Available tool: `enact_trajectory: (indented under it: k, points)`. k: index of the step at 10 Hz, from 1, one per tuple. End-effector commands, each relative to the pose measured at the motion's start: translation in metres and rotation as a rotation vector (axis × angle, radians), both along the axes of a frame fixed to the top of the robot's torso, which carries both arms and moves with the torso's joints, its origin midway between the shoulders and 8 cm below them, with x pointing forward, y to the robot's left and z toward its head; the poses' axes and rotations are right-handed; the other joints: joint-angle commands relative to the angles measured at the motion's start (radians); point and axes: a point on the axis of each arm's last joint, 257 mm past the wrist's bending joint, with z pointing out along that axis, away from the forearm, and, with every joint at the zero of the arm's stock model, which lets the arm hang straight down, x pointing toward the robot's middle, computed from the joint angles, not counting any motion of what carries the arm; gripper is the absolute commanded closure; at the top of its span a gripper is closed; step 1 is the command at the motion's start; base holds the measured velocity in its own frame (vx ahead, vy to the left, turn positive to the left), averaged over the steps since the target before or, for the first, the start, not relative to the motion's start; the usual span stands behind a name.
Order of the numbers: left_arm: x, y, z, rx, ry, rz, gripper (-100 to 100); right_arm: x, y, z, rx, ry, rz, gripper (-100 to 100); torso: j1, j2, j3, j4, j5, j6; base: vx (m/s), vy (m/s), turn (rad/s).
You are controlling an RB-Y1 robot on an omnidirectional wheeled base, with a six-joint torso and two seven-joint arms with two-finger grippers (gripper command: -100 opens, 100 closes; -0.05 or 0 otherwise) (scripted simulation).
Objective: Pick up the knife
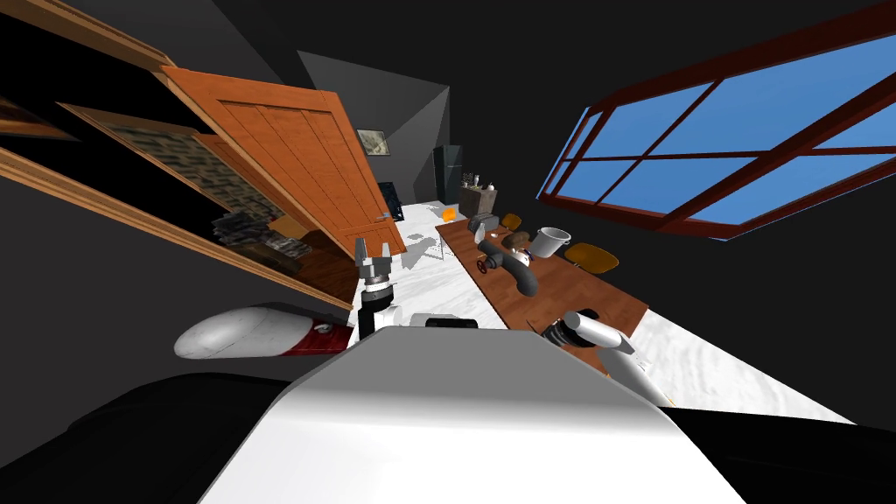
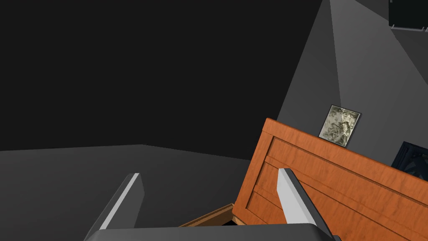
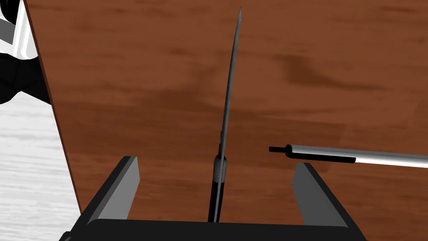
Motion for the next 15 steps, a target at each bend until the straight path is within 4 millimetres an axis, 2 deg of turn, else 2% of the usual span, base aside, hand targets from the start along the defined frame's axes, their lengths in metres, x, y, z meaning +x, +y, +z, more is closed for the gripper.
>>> enact_trajectory:
  k: [1, 3, 4, 5, 7, 8, 9, 13, 14, 15]
  points:
    - [0.0, 0.0, 0.0, 0.0, 0.0, 0.0, 0, -0.007, -0.005, 0.003, 0.009, 0.03, -0.019, -100, 0.0, 0.0, 0.0, 0.0, 0.0, 0.0, 0.021, -0.002, 0.026]
    - [0.0, 0.0, 0.0, 0.0, 0.0, 0.0, 0, -0.008, -0.005, 0.004, 0.009, 0.034, -0.022, -100, 0.0, 0.0, 0.0, 0.0, 0.0, 0.0, 0.01, 0.001, 0.017]
    - [0.0, 0.0, 0.0, 0.0, 0.0, 0.0, 0, -0.009, -0.005, 0.004, 0.01, 0.037, -0.023, 0, 0.001, 0.001, 0.001, 0.0, 0.0, 0.0, 0.0, 0.0, 0.0]
    - [0.0, 0.0, 0.0, 0.0, 0.0, 0.0, 0, -0.011, -0.002, -0.006, 0.01, 0.036, -0.023, -100, 0.0, 0.001, 0.001, 0.0, 0.0, 0.0, 0.011, -0.011, -0.004]
    - [0.0, 0.0, 0.0, 0.0, 0.0, 0.0, 0, -0.015, 0.002, -0.018, 0.01, 0.037, -0.022, -100, -0.001, 0.001, 0.0, 0.0, 0.0, 0.0, 0.015, -0.019, -0.003]
    - [0.0, 0.0, 0.0, 0.0, 0.0, 0.0, 0, -0.014, 0.0, -0.014, 0.011, 0.038, -0.024, -100, -0.001, 0.001, 0.0, 0.0, 0.0, 0.0, 0.006, -0.01, -0.001]
    - [0.0, 0.0, 0.0, 0.0, 0.0, 0.0, 0, -0.014, 0.0, -0.014, 0.011, 0.037, -0.023, 100, -0.001, 0.001, 0.0, 0.0, -0.001, 0.0, 0.0, 0.0, 0.0]
    - [0.0, 0.0, 0.0, 0.0, 0.0, 0.0, 0, -0.014, 0.0, -0.014, 0.01, 0.037, -0.024, 100, -0.002, 0.001, 0.0, 0.0, -0.001, 0.0, 0.0, 0.0, 0.0]
    - [0.0, 0.0, 0.0, 0.0, 0.0, 0.0, 0, -0.014, 0.0, -0.014, 0.01, 0.037, -0.024, 0, -0.002, 0.001, 0.0, 0.0, -0.001, 0.0, 0.0, 0.0, 0.0]
    - [0.0, 0.0, 0.0, 0.0, 0.0, 0.0, 0, -0.011, -0.003, -0.004, 0.01, 0.036, -0.023, 100, -0.002, 0.001, 0.0, 0.0, -0.001, 0.0, -0.011, 0.013, 0.006]
